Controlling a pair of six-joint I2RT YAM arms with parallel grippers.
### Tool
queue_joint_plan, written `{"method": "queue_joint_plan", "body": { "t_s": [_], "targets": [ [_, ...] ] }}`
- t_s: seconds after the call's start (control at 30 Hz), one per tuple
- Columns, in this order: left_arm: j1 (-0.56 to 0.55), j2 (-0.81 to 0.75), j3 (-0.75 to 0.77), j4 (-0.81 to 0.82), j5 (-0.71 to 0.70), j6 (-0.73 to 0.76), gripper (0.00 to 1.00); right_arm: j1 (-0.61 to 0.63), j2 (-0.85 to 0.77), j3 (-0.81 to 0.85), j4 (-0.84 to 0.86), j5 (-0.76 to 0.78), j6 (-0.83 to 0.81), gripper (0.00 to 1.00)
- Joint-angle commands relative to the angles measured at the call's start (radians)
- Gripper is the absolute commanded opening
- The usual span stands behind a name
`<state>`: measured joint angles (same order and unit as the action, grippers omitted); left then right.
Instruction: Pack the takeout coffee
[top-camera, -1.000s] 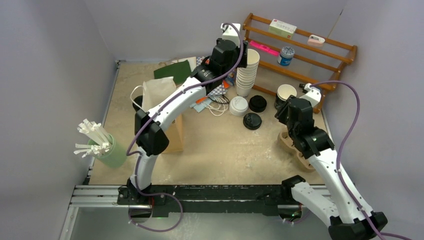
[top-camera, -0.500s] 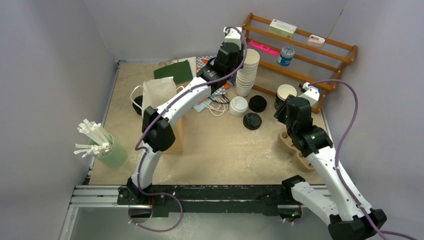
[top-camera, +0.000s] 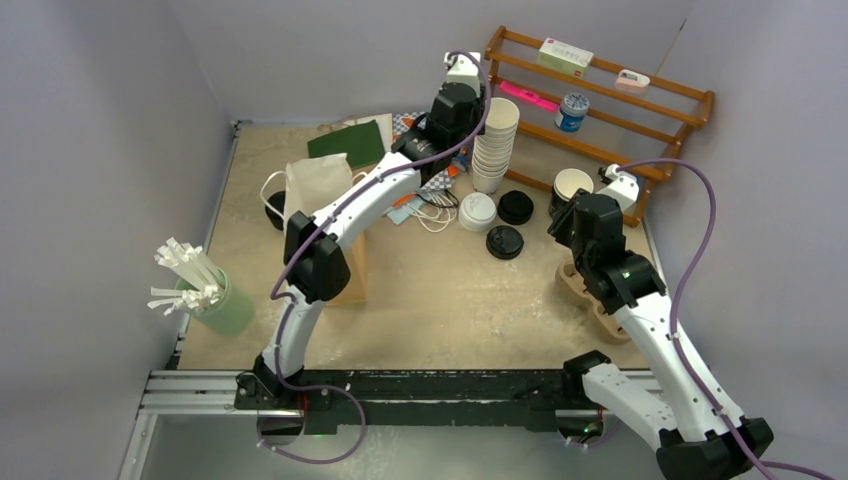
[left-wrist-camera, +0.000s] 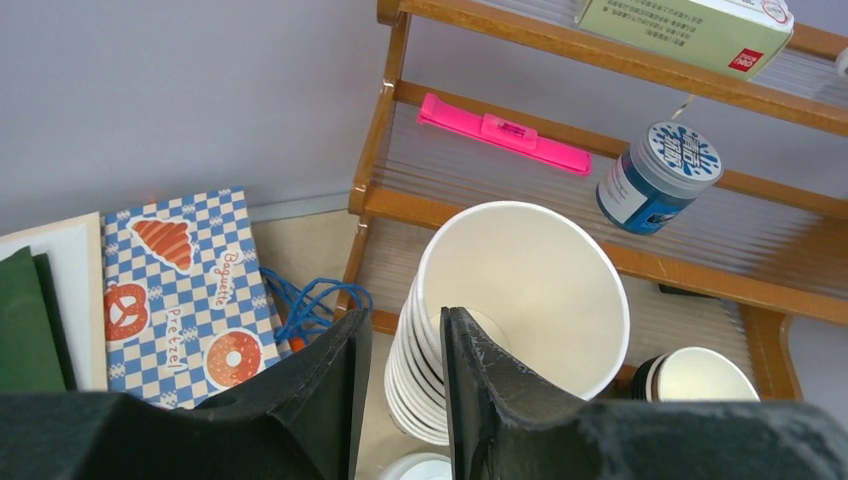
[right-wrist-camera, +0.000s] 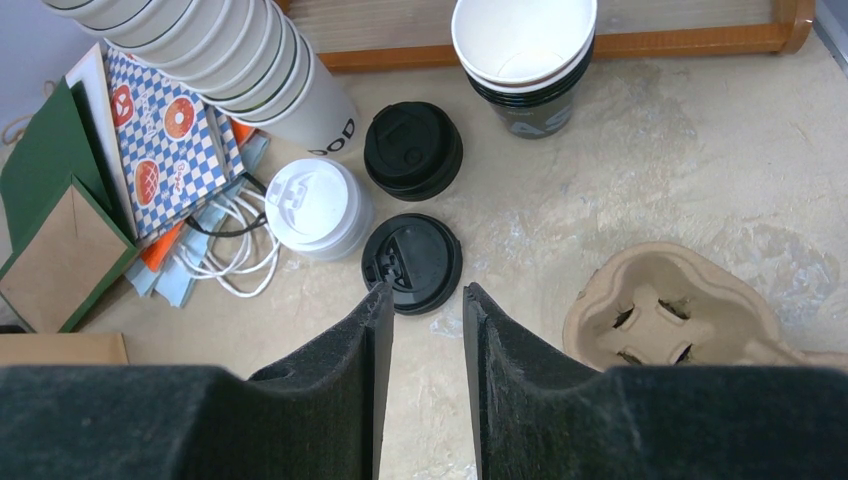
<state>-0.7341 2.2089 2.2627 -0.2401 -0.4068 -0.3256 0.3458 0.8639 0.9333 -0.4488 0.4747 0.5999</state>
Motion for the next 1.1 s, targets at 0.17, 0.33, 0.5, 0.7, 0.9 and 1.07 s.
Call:
{"method": "queue_joint_plan", "body": {
  "t_s": [0.17,0.33,0.5,0.7,0.9,1.07],
  "targets": [
    [0.009,0.04,0.054,0.048,0.084,-0.054,0.35,-0.001,-0.007,0.03,0.027,-0.013,-0.02,0.34],
    [0.01,0.038,0.05,0.048,0.084,-0.061,0.06,0.0,-0.005,0.032,0.023,-0.017,-0.02,0.34],
    [0.01,-0.008,0.027,0.093,0.072,-0.061,0.0,0.0,-0.005,0.033,0.024,-0.018,-0.019,0.34],
    [0.009,-0.051,0.029,0.133,0.103,-0.085,0.0,0.0,0.004,0.034,0.027,-0.024,-0.018,0.33],
    [0.01,-0.078,0.033,0.144,0.143,-0.119,0.0,0.0,0.016,0.04,0.024,-0.031,-0.018,0.33],
    [0.01,-0.095,0.03,0.161,0.146,-0.129,0.0,0.0,0.035,0.051,0.03,-0.051,-0.018,0.33]
  ]
}}
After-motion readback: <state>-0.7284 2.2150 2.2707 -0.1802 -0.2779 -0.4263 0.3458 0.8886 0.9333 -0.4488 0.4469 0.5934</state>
